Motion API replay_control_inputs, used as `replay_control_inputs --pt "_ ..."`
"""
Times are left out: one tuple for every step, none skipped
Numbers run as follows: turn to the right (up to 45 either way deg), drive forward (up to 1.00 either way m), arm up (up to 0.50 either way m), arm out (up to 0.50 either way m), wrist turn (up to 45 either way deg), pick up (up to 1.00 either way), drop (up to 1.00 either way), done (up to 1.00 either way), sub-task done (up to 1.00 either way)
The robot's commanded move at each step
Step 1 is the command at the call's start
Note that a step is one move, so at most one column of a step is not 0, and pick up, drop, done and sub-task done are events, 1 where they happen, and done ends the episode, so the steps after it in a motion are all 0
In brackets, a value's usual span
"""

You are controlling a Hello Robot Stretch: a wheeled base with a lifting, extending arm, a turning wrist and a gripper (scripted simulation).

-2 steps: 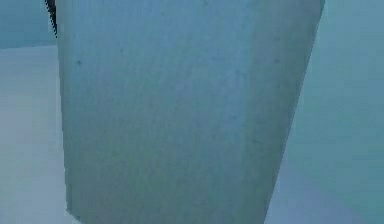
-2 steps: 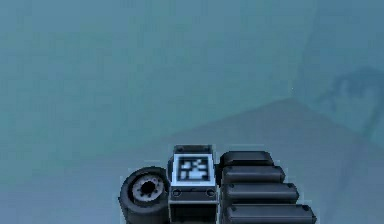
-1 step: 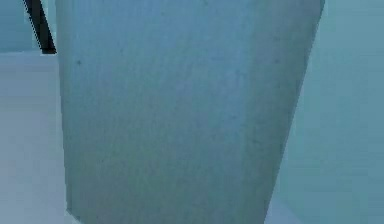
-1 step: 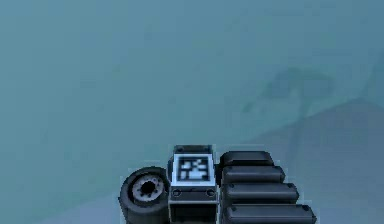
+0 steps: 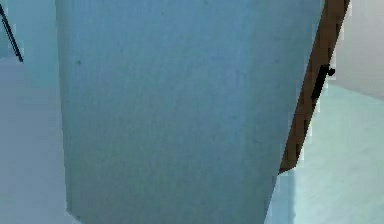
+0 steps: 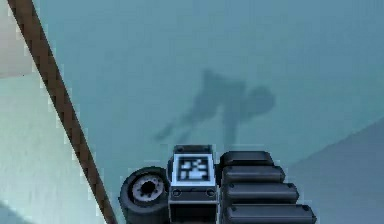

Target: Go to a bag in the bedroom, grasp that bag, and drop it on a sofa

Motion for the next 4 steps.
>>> replay_control_inputs --pt "6.0 0.0 0.0 0.0 0.0 0.0 0.0 0.0 0.0" --pt "0.0 0.25 0.0 0.0 0.0 0.0 0.0 0.0 0.0" --pt "12.0 0.0 0.0 0.0 0.0 0.0 0.0 0.0 0.0" --pt "0.0 0.6 0.0 0.0 0.0 0.0 0.0 0.0 0.0"
